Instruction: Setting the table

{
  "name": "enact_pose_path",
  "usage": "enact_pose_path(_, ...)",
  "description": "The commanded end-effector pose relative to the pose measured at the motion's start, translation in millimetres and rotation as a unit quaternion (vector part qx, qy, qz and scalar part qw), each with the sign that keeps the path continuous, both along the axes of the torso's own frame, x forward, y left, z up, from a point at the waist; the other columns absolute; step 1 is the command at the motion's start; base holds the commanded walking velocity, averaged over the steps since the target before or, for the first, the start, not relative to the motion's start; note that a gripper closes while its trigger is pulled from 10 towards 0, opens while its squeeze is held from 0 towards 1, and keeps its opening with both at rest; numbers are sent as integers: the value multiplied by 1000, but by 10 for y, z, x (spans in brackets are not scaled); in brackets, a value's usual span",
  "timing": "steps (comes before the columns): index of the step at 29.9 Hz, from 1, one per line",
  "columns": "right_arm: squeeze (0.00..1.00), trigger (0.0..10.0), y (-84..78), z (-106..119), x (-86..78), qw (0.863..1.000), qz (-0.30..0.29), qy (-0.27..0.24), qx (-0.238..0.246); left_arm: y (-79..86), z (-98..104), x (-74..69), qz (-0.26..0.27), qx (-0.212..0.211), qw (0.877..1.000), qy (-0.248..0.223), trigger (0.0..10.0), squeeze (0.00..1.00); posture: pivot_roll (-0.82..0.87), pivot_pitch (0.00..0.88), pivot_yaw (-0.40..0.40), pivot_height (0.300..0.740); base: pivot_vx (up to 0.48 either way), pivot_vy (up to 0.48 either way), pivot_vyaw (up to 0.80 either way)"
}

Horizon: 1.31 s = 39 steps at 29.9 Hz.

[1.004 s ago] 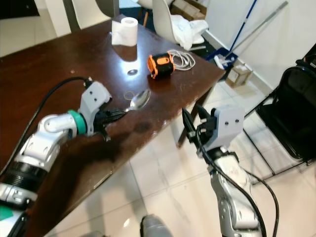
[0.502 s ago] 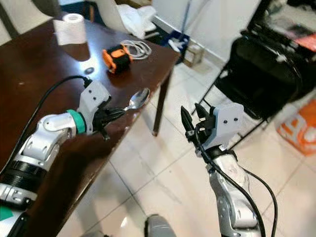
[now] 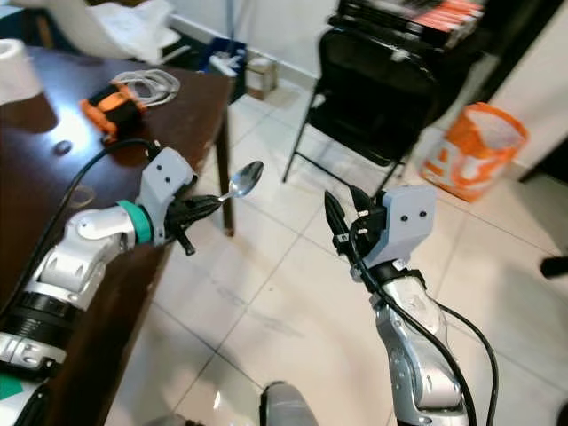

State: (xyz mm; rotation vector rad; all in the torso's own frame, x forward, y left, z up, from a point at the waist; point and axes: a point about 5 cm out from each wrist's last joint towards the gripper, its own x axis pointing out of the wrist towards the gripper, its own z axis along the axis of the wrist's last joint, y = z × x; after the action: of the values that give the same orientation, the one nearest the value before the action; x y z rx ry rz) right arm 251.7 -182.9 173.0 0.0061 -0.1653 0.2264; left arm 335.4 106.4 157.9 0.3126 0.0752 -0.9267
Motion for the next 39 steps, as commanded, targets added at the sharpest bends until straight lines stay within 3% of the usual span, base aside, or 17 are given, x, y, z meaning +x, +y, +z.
enact_pose_path(1,0,10000,11,-21,-9,1000,1,6,5,33,-34,-20,-5,2,1000,8,10000,0,-31,6,53,740,0,0,-800)
enact_pose_path(39,0,10000,38,-8,7,1000,3,2,10,4,-106,-74,-27,6,999,19,10000,0,-30,0,51,740,0,0,-800)
